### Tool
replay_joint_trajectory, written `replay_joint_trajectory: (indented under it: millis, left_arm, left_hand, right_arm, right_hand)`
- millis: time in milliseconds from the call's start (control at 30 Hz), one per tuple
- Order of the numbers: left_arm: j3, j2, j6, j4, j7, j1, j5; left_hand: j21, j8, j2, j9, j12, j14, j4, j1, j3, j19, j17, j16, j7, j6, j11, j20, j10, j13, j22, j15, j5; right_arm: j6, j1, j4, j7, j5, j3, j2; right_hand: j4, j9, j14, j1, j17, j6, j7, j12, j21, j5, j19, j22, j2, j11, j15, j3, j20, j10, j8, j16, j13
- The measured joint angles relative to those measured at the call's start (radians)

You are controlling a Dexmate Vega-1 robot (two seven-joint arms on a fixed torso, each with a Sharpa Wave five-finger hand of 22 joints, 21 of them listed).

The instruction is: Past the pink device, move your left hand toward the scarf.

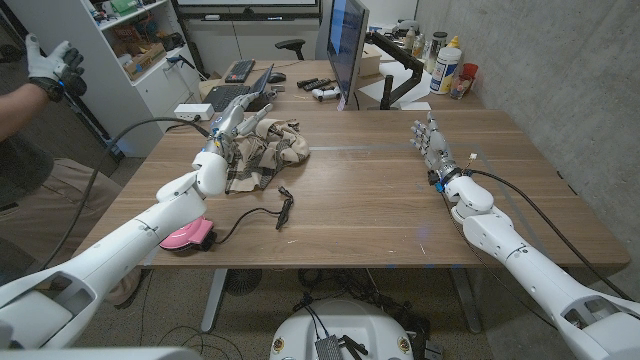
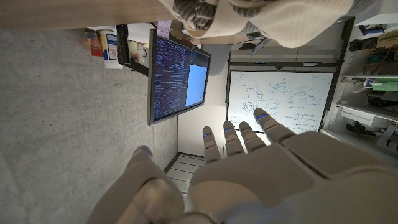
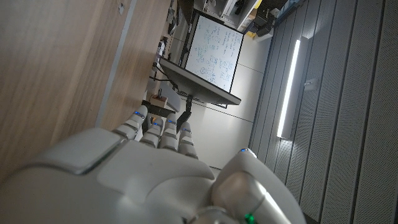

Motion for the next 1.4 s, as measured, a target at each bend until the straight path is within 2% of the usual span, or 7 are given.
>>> replay_joint_trajectory:
  millis: [467,667,733,1033,1267,1400]
  left_arm:
    - [0.048,0.002,0.118,-0.004,0.035,-0.033,0.098]
    - [0.066,0.008,0.162,-0.005,0.05,-0.044,0.141]
    - [0.072,0.009,0.183,-0.005,0.057,-0.048,0.159]
    - [0.088,0.015,0.226,-0.001,0.062,-0.062,0.192]
    - [0.093,0.014,0.234,0.016,0.062,-0.076,0.195]
    - [0.096,0.009,0.234,0.031,0.062,-0.085,0.195]
  left_hand:
    - [0.0,0.0,-0.004,0.0,0.0,-0.005,-0.007,0.004,0.001,0.0,0.0,0.0,0.0,0.008,0.0,0.0,0.0,0.0,0.0,-0.005,0.0]
    - [0.0,0.004,-0.016,-0.002,0.0,-0.005,-0.023,0.017,0.001,0.0,-0.003,0.0,-0.031,0.031,-0.007,0.0,0.004,0.0,-0.002,-0.005,0.004]
    - [0.0,0.004,-0.012,-0.002,0.0,-0.005,-0.026,0.023,0.004,0.0,-0.003,0.0,-0.034,0.034,-0.01,0.0,0.004,0.0,-0.002,-0.005,0.004]
    - [0.0,0.004,-0.017,-0.002,0.0,-0.005,-0.039,0.036,0.008,0.0,-0.003,0.0,-0.021,0.029,-0.012,0.0,0.006,0.0,-0.002,-0.005,0.008]
    - [0.0,0.004,-0.017,-0.002,0.0,-0.008,-0.047,0.043,0.008,0.0,-0.003,0.003,-0.026,0.023,-0.012,0.0,0.006,0.0,-0.002,-0.002,0.012]
    - [0.0,-0.001,-0.021,-0.002,0.0,-0.008,-0.047,0.047,0.008,0.0,-0.003,0.003,-0.014,0.011,-0.008,0.0,0.002,0.0,-0.002,-0.002,0.012]
  right_arm:
    - [-0.005,0.004,0.005,0.006,0.005,0.002,-0.002]
    - [-0.005,0.005,0.007,0.01,0.006,0.002,-0.003]
    - [-0.005,0.005,0.007,0.011,0.006,0.002,-0.004]
    - [-0.006,0.005,0.007,0.012,0.007,0.002,-0.004]
    - [-0.006,0.005,0.007,0.015,0.009,0.003,-0.004]
    - [-0.004,0.005,0.007,0.016,0.009,0.003,-0.004]
  right_hand:
    - [0.0,0.0,0.0,0.0,0.0,0.0,0.0,0.0,-0.004,0.0,0.0,0.0,0.0,0.0,0.0,0.0,0.0,0.0,0.0,0.0,0.0]
    - [0.0,0.0,-0.001,0.0,0.0,0.0,0.0,0.0,-0.007,0.0,0.0,0.0,0.0,0.0,-0.001,0.0,0.0,0.0,0.0,0.0,0.0]
    - [0.0,0.0,-0.002,0.0,0.0,0.0,0.0,0.0,-0.007,0.0,0.0,0.0,0.0,0.0,-0.002,0.0,0.0,0.0,0.0,0.0,0.0]
    - [0.0,0.0,-0.002,0.0,0.0,0.0,0.0,0.0,-0.011,0.0,0.002,0.0,0.0,0.0,-0.002,0.0,-0.002,0.0,0.0,0.0,0.0]
    - [0.0,0.0,-0.002,0.0,0.0,0.0,0.0,0.0,-0.012,0.0,0.002,0.0,0.0,0.0,-0.002,0.0,-0.002,0.0,0.0,0.0,0.0]
    - [0.0,0.0,-0.002,0.0,0.0,0.0,0.0,0.0,-0.015,0.0,0.002,0.0,0.0,0.0,-0.002,0.0,-0.002,0.0,0.0,0.0,0.0]
